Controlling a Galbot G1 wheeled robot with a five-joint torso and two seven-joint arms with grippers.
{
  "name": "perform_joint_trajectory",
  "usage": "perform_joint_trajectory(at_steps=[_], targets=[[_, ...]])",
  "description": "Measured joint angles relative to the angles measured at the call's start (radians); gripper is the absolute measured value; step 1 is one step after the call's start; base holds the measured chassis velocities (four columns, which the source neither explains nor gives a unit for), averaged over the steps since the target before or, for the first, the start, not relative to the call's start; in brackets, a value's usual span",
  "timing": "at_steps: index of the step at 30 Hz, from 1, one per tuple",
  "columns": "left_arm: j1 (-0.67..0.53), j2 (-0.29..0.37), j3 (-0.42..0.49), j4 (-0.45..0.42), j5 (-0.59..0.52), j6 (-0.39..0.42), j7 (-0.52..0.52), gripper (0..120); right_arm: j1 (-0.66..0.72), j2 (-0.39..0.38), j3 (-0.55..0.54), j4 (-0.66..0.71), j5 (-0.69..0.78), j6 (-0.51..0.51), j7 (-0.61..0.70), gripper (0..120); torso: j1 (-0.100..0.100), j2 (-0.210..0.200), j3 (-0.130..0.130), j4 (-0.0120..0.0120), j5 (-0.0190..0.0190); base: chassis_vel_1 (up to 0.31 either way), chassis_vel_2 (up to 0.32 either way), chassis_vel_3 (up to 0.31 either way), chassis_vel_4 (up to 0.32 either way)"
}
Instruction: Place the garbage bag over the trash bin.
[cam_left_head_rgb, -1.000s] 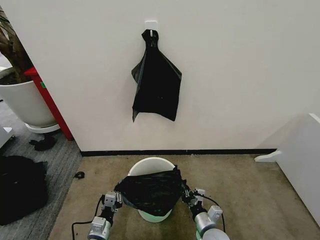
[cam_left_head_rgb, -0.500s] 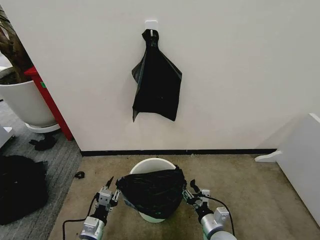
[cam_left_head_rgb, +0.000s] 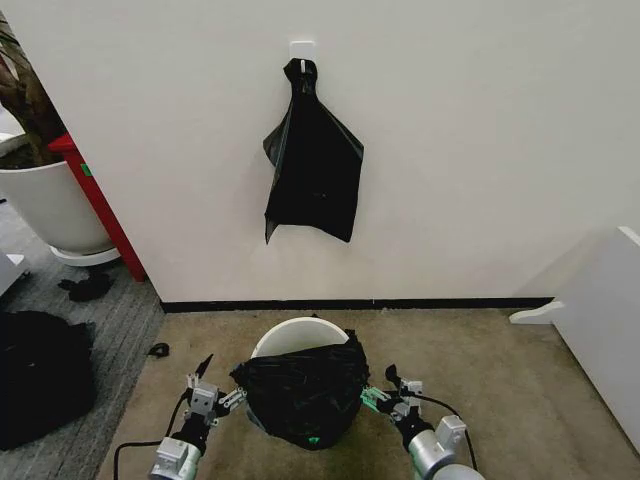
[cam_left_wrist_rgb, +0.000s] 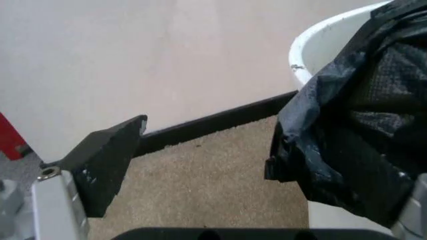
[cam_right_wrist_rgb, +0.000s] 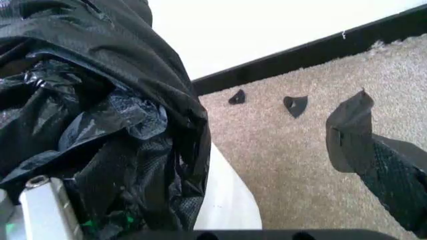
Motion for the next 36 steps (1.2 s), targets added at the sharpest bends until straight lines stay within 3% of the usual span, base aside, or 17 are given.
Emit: perform_joint_trajectory(at_steps=[8,15,21,29,36], targets=[[-0.006,0.019,-0.002,0.018,0.000,-0.032,0.026,100,0.030,0.007,-0.013,-0.008,0.047,-0.057,0.070,100,0.000,0.000,0.000,0.0000,-0.0003,0.000,0.000,0.000,0.000],[0.019,0.096,-0.022,-0.014,0.004,-0.094,0.101,100,0.054,0.002,-0.020,-0.015,0.060,-0.093,0.100,100,0.000,0.000,0.000,-0.0001,-0.0001,0.000,0.000,0.000,0.000],[0.058,0.120,-0.051,-0.042,0.007,-0.104,0.111,100,0.064,0.003,-0.024,-0.017,0.059,-0.101,0.118,100,0.000,0.000,0.000,-0.0001,-0.0001,0.000,0.000,0.000,0.000],[0.145,0.130,-0.113,-0.068,0.005,-0.133,0.114,100,0.063,-0.003,-0.026,-0.011,0.057,-0.115,0.127,100,0.000,0.000,0.000,0.0002,0.0002,0.000,0.000,0.000,0.000],[0.139,0.102,-0.105,-0.080,0.008,-0.133,0.111,100,0.035,-0.036,-0.018,0.022,0.074,-0.111,0.108,100,0.000,0.000,0.000,0.0000,0.0001,0.000,0.000,0.000,0.000]])
